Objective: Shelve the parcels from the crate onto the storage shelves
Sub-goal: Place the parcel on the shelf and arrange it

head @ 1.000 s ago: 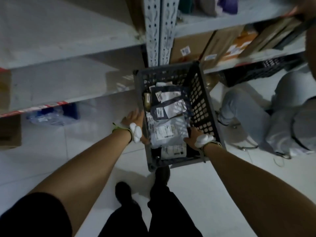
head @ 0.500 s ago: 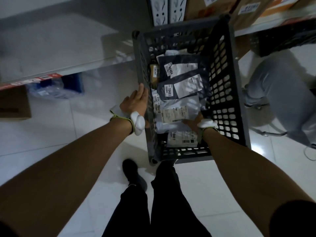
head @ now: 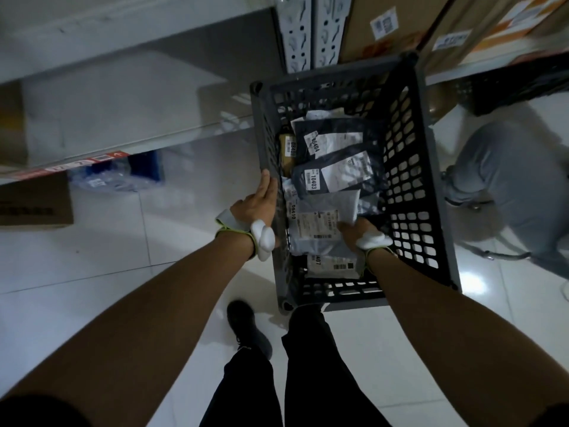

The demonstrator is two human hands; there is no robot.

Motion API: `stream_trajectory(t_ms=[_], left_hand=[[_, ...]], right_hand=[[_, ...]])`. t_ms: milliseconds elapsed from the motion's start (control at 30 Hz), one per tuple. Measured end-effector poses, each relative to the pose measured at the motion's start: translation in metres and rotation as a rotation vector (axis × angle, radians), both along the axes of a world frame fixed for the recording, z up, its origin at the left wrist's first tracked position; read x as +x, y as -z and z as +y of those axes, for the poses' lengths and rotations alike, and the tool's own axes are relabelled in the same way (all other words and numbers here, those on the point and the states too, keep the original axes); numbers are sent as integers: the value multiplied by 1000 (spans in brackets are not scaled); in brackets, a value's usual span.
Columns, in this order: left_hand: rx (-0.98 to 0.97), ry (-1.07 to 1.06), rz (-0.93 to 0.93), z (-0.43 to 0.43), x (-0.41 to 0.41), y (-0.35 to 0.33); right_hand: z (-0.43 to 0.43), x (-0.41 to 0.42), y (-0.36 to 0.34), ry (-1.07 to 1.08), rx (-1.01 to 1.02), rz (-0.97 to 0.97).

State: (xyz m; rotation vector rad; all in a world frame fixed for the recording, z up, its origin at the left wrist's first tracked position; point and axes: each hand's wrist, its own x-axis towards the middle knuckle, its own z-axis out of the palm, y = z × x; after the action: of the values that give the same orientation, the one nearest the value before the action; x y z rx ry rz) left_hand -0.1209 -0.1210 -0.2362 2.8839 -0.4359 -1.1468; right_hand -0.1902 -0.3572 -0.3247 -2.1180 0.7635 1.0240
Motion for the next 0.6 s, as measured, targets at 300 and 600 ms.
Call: stream_trajectory(t_ms=[300, 600], left_hand=[[-342, -208, 2, 11, 1, -68], [-887, -517, -59, 116, -24, -243]], right_hand=[[-4, 37, -173, -478, 60, -317], [101, 64, -416, -734, 92, -835]])
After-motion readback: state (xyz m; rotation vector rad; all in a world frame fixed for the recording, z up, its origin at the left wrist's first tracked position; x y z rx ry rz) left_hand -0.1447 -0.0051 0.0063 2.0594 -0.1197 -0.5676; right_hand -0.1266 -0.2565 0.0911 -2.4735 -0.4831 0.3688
